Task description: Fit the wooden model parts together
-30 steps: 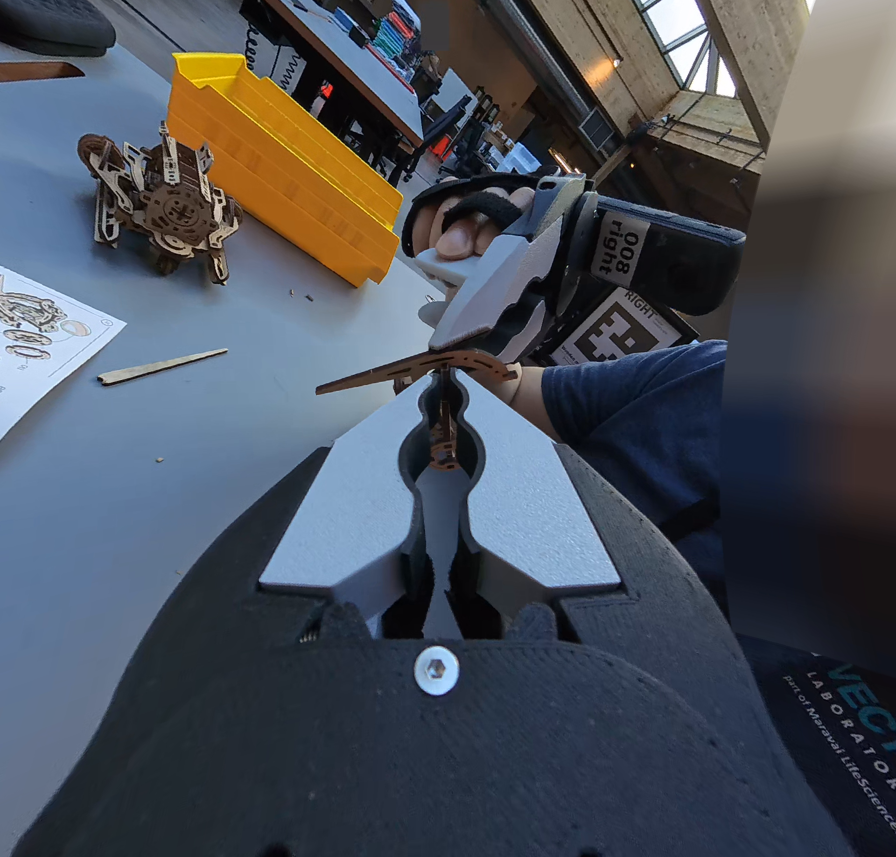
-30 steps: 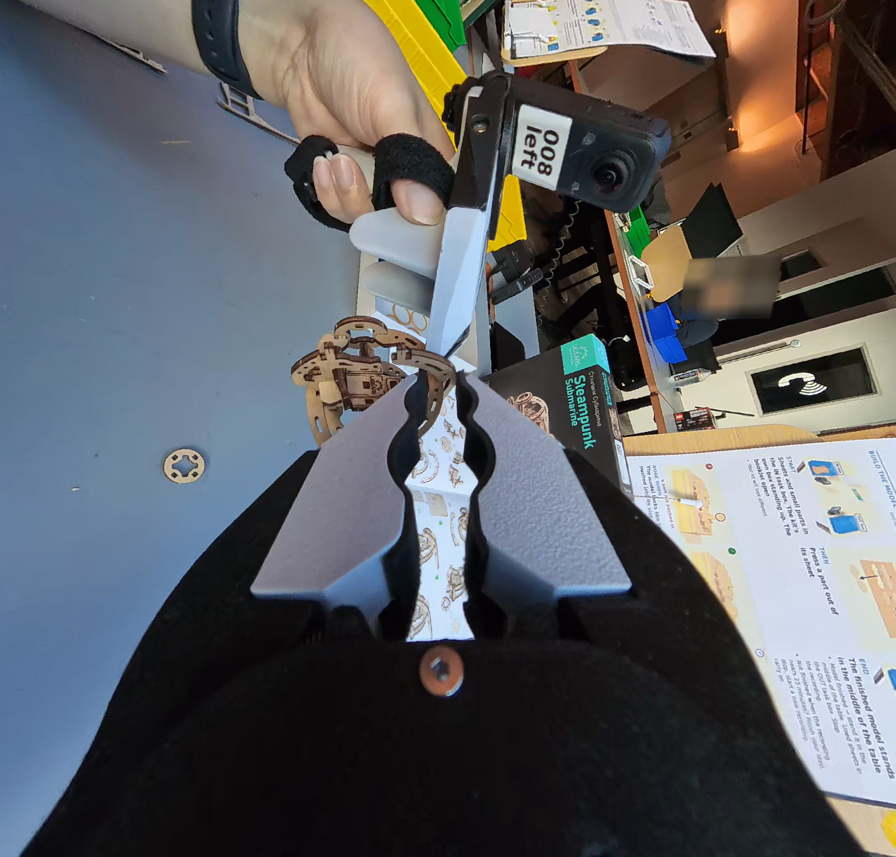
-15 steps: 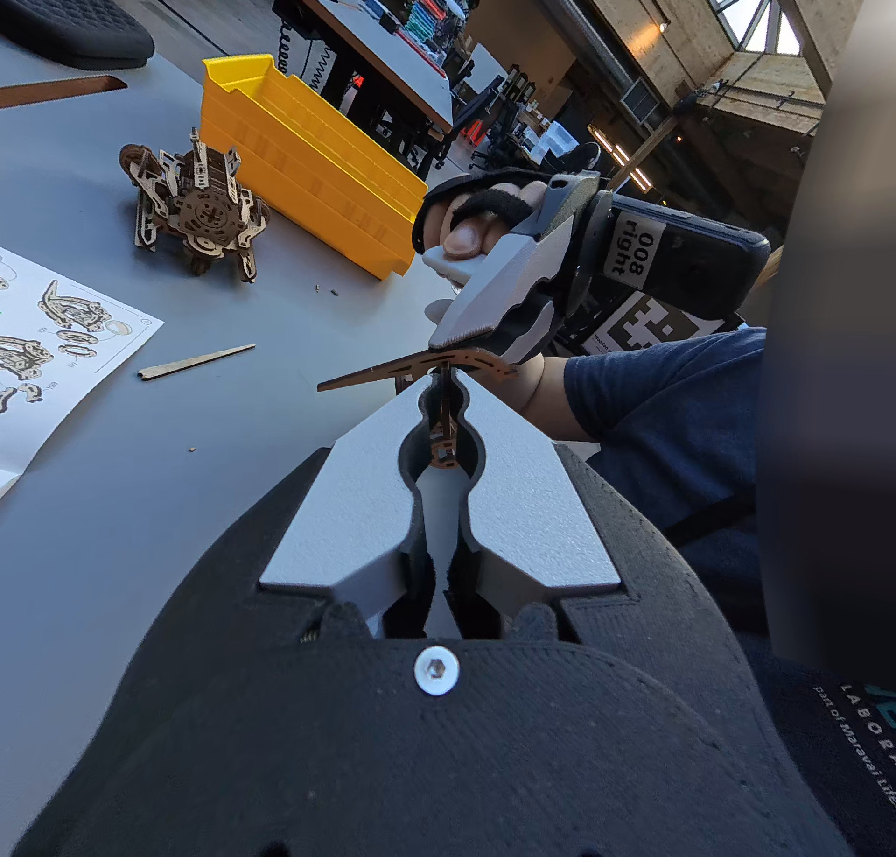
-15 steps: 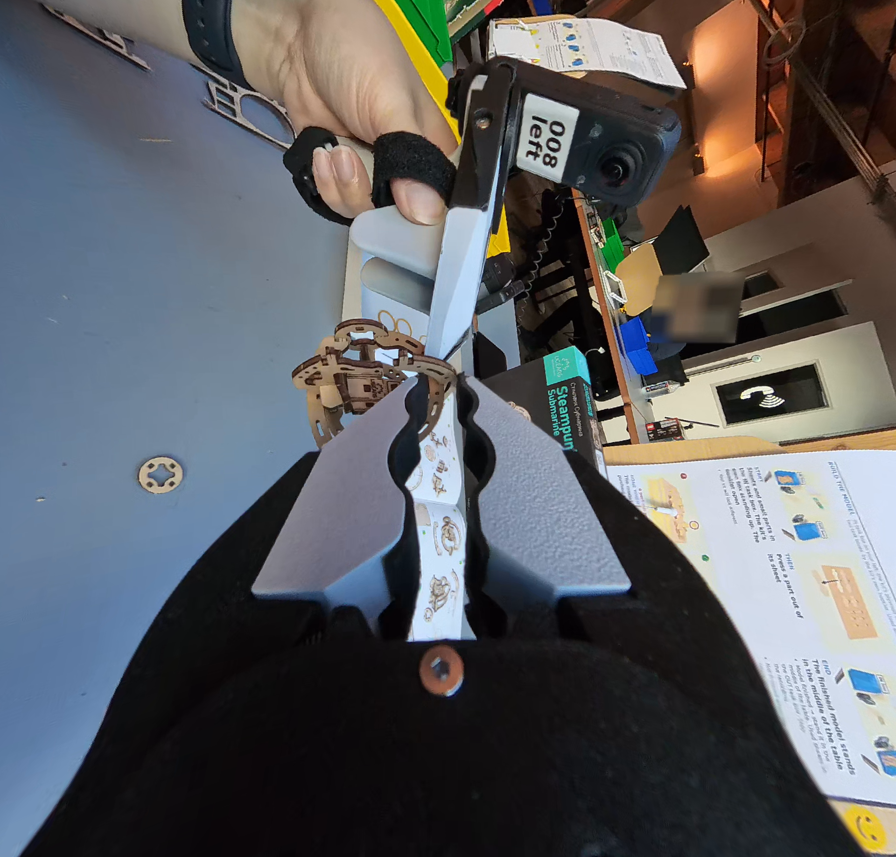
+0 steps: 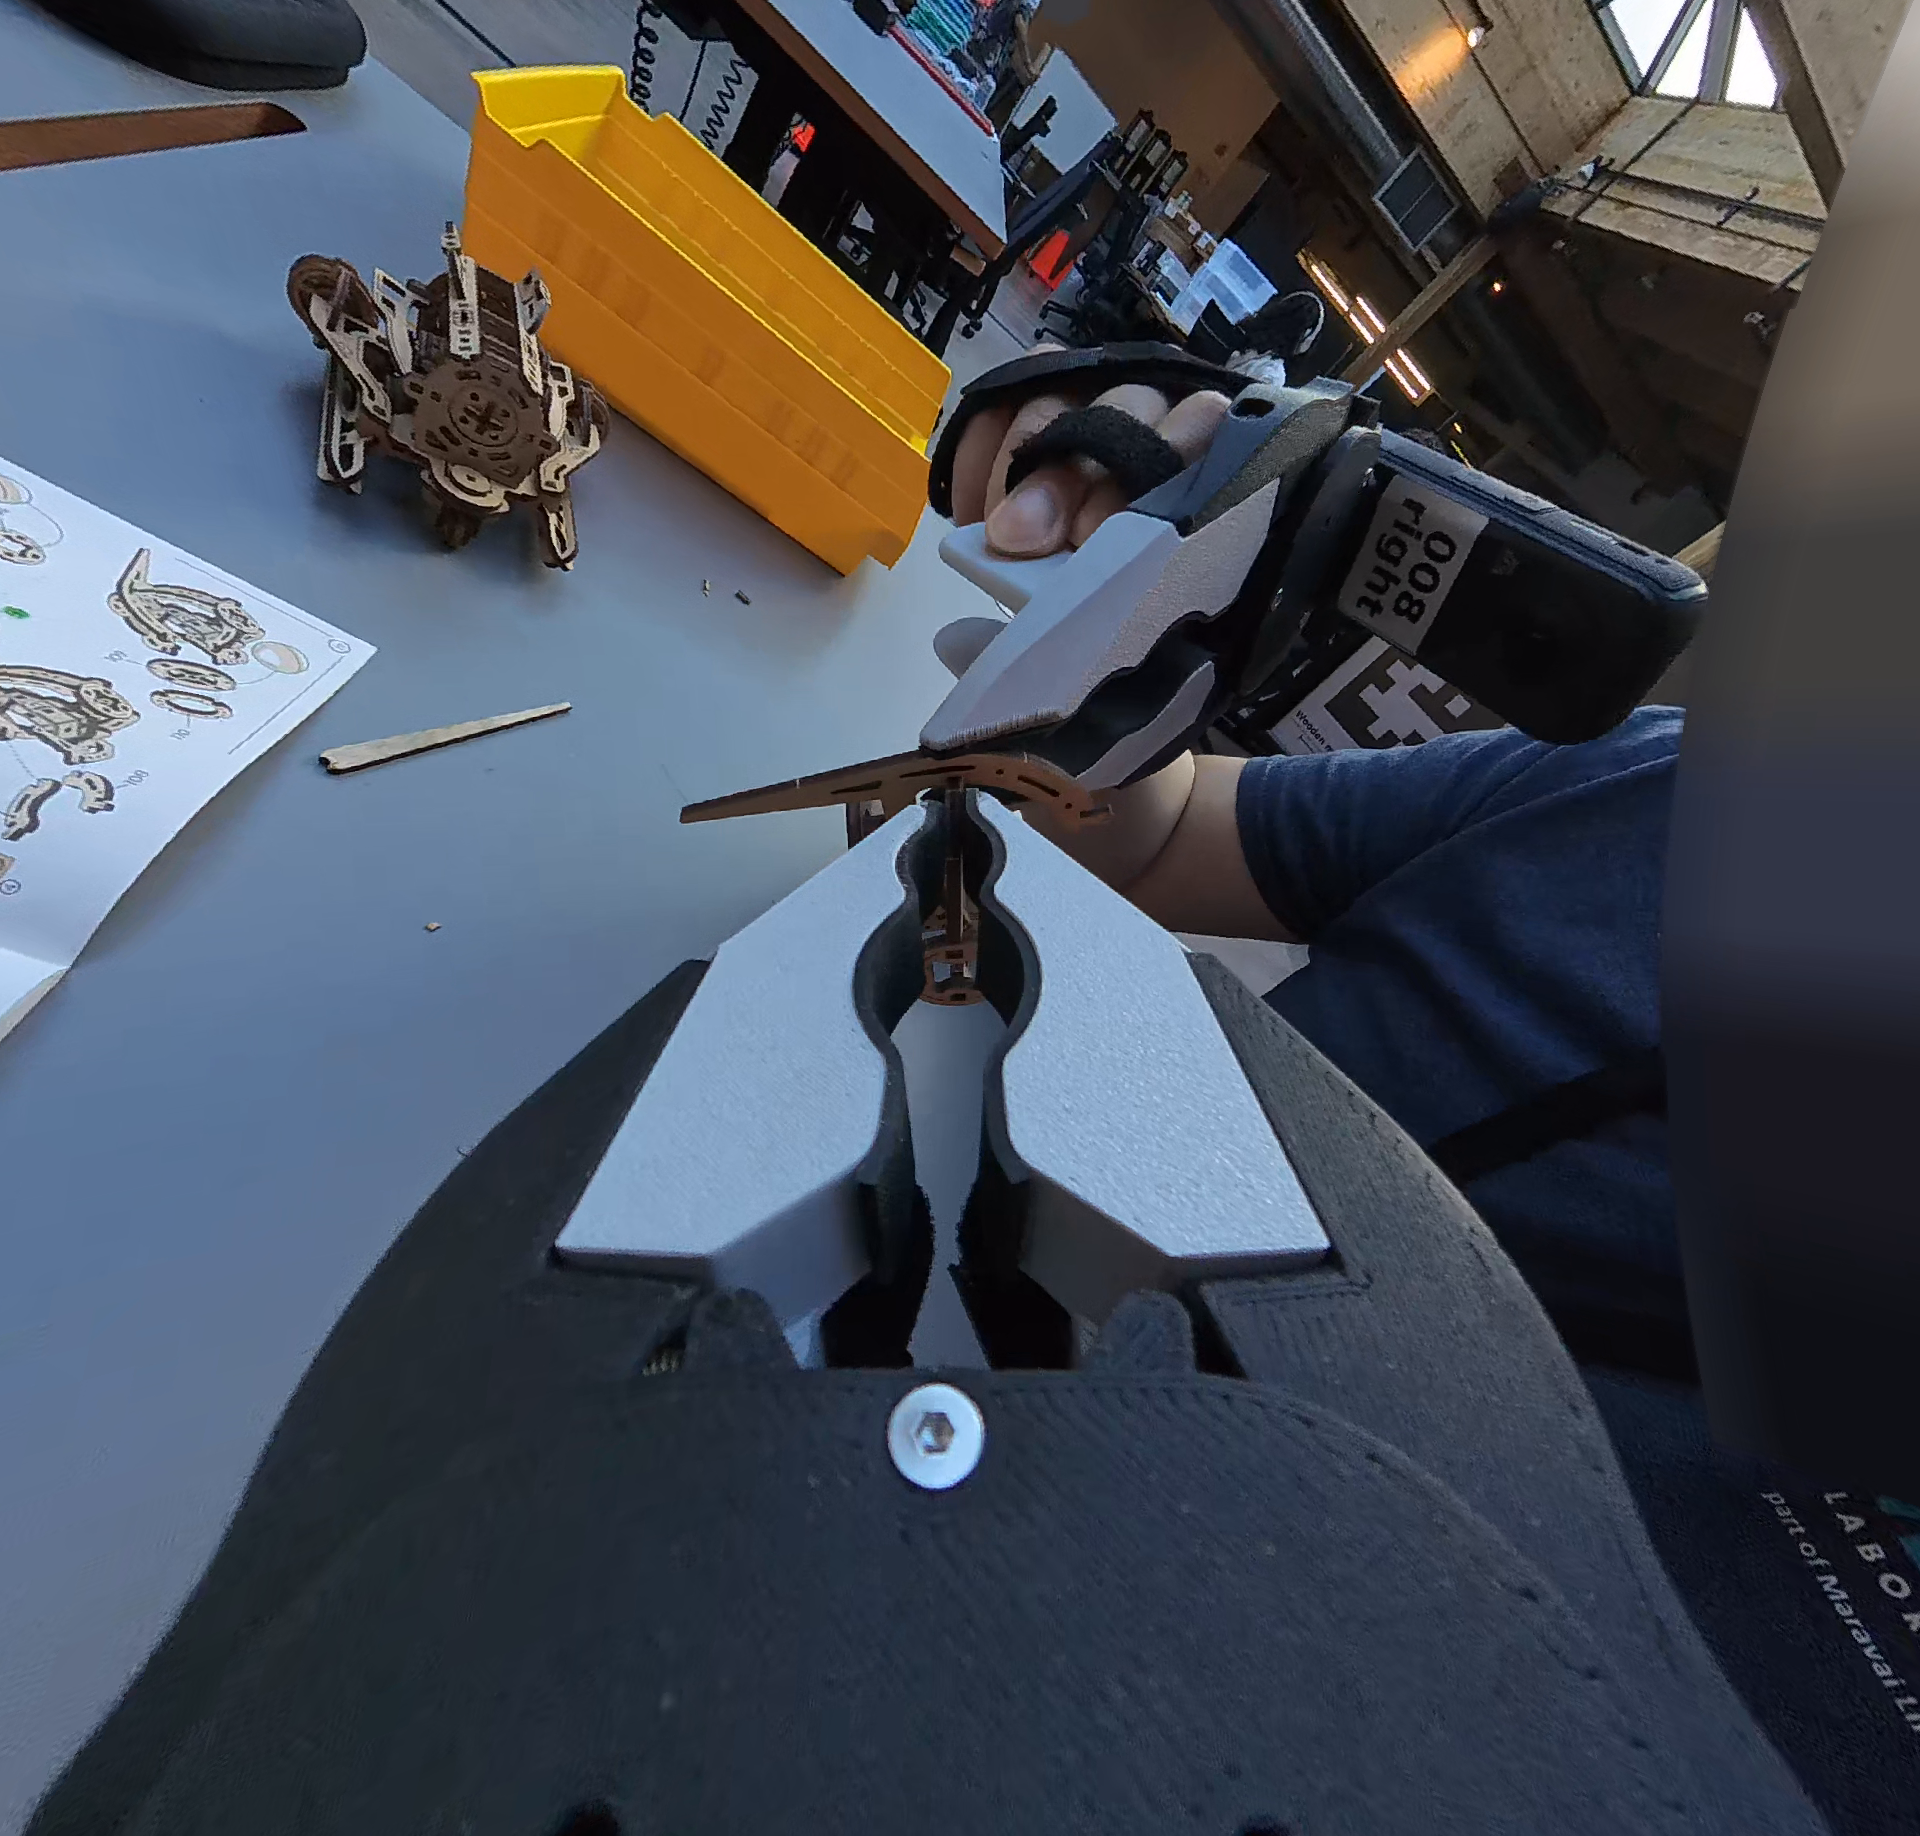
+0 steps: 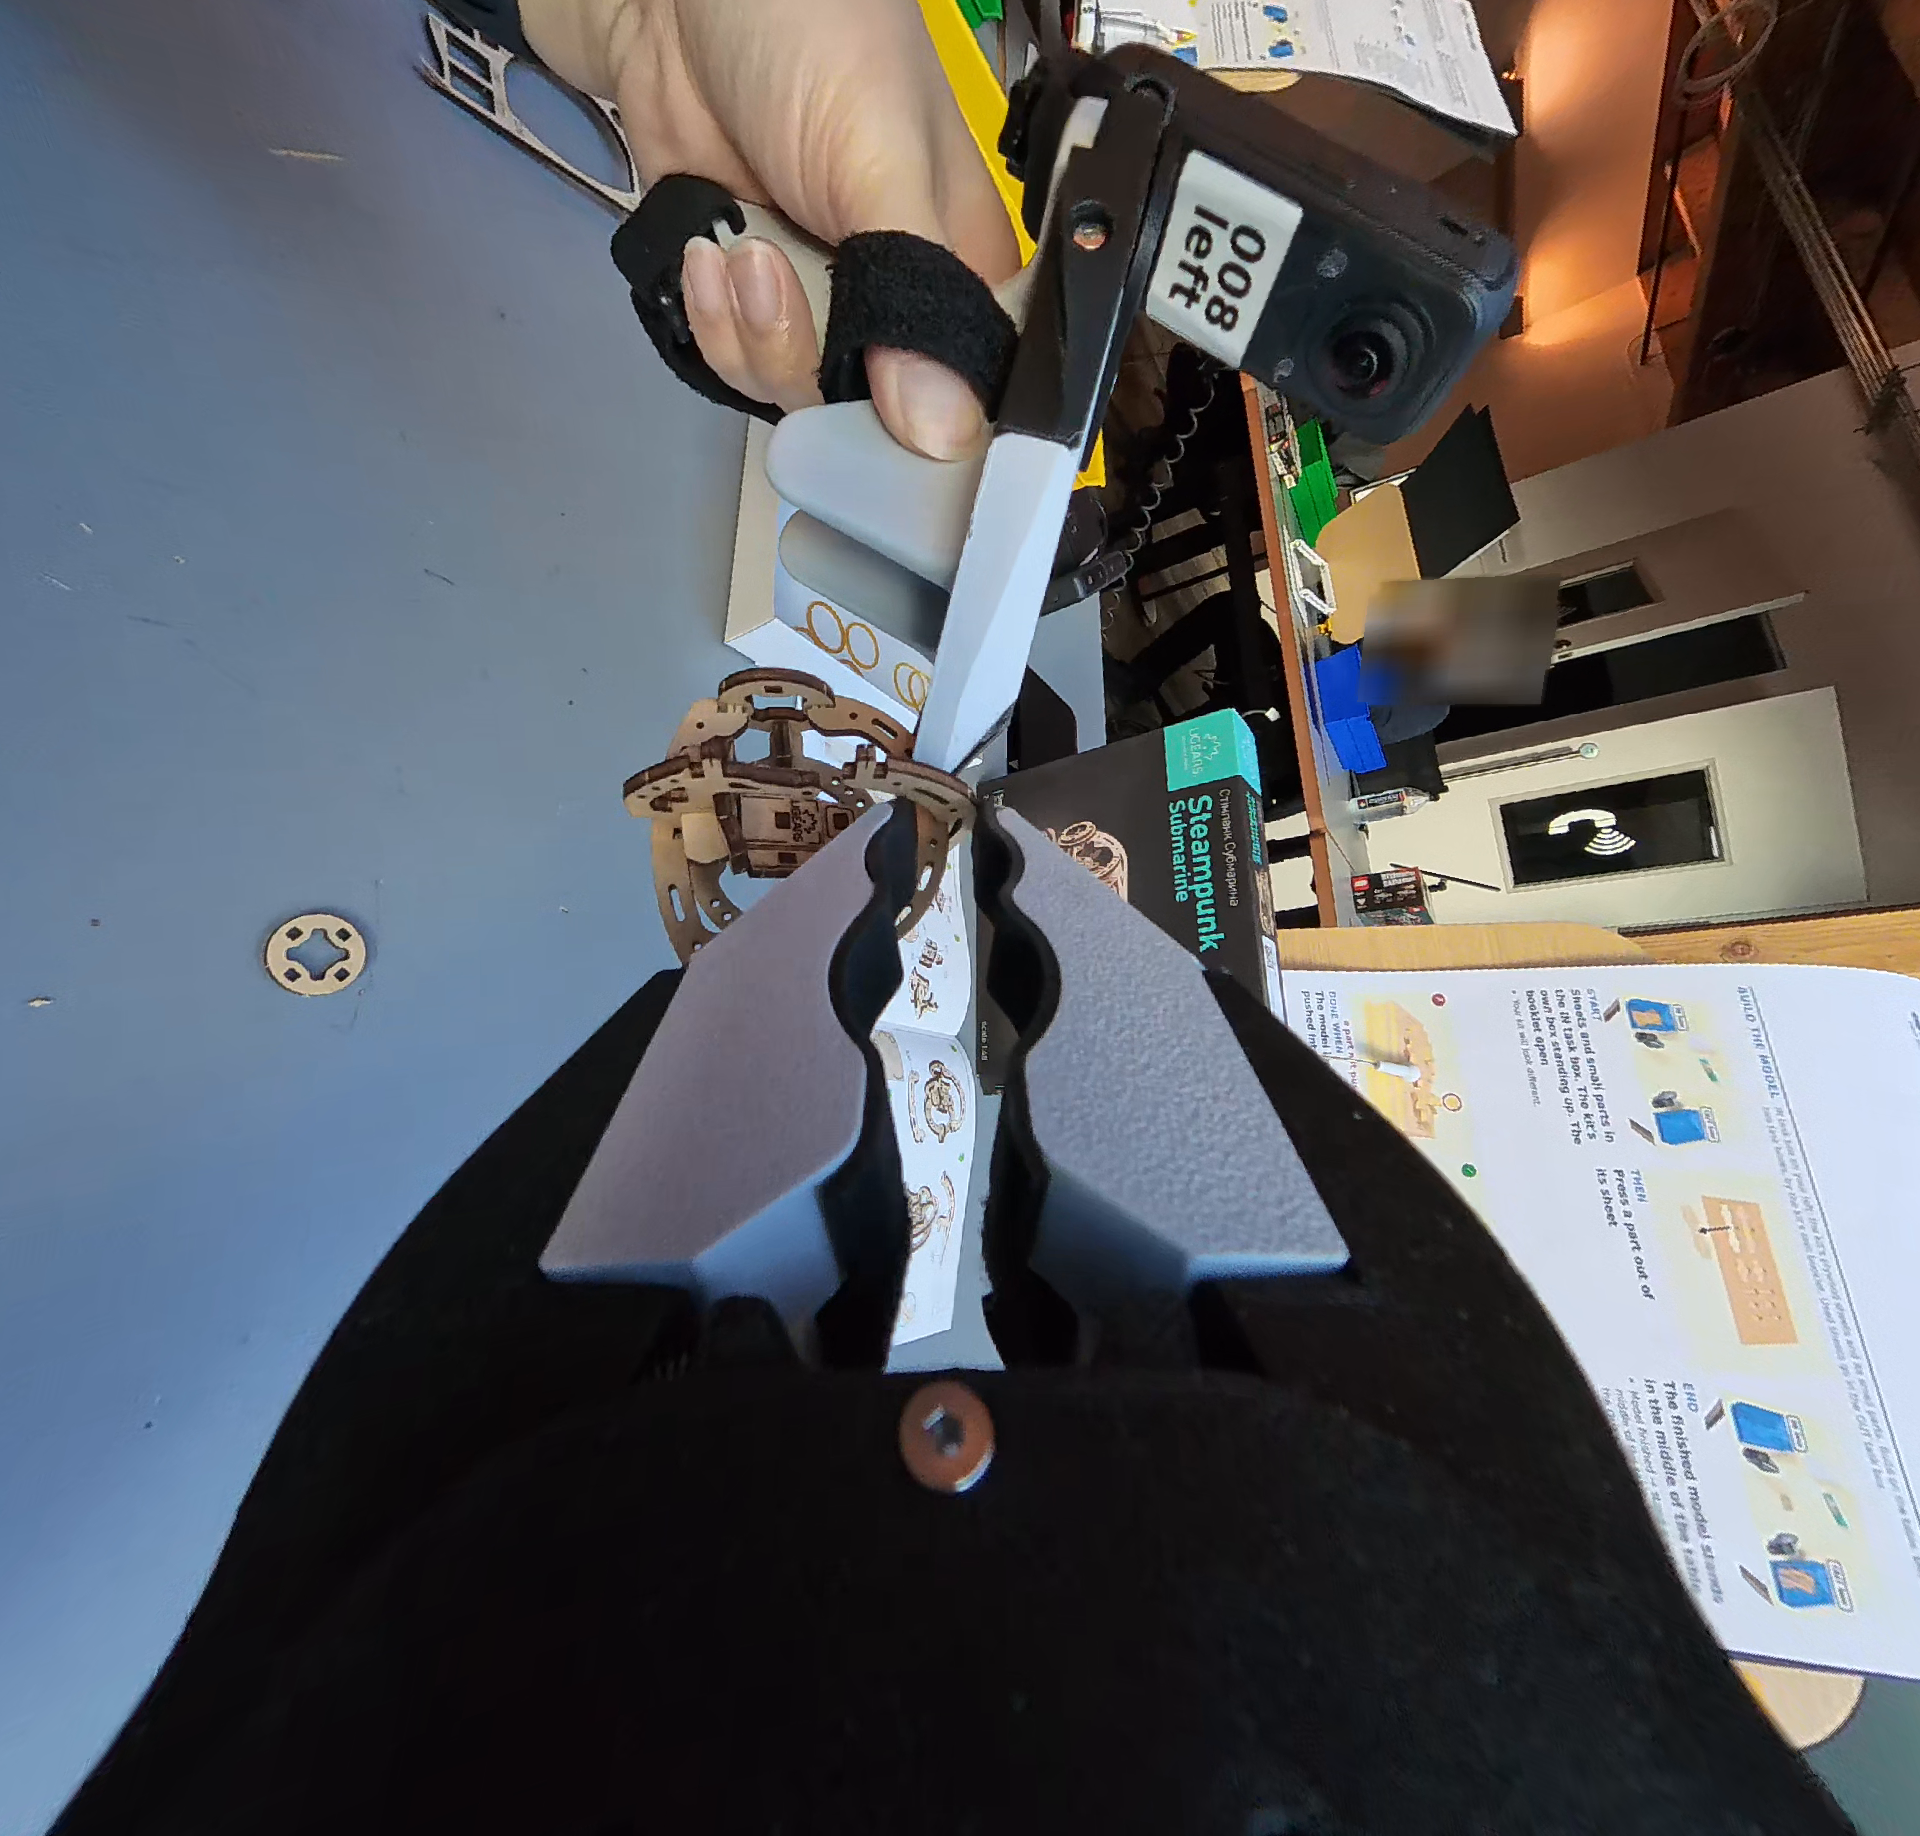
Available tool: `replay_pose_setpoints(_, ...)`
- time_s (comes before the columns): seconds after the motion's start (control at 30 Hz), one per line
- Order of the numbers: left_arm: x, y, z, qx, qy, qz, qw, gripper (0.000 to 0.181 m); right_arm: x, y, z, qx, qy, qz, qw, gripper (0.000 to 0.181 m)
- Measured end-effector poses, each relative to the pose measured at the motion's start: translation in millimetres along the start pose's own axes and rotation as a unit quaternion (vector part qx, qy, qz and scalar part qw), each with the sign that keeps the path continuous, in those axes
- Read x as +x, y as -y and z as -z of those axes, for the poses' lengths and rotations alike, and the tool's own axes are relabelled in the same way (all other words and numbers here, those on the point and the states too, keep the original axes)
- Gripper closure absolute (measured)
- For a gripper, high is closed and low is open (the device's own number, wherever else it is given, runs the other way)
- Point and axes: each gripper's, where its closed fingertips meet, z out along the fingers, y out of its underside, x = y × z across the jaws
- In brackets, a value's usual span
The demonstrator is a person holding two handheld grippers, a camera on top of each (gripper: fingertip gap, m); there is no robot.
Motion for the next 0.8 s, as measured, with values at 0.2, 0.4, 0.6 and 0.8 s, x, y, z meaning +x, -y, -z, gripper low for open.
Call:
replay_pose_setpoints(0.2,0,1,0,0.004,-0.004,0.002,1.0,0.181,1,-1,-1,0.001,-0.005,0.005,1.0,0.176)
replay_pose_setpoints(0.4,6,12,8,0.022,0.033,-0.052,0.998,0.181,15,6,-1,0.057,-0.031,-0.034,0.997,0.165)
replay_pose_setpoints(0.6,2,31,22,0.068,0.117,-0.132,0.982,0.181,30,-2,7,0.049,-0.073,-0.021,0.996,0.157)
replay_pose_setpoints(0.8,-15,36,27,0.049,0.256,-0.254,0.931,0.181,53,-14,20,0.053,-0.086,-0.149,0.984,0.168)
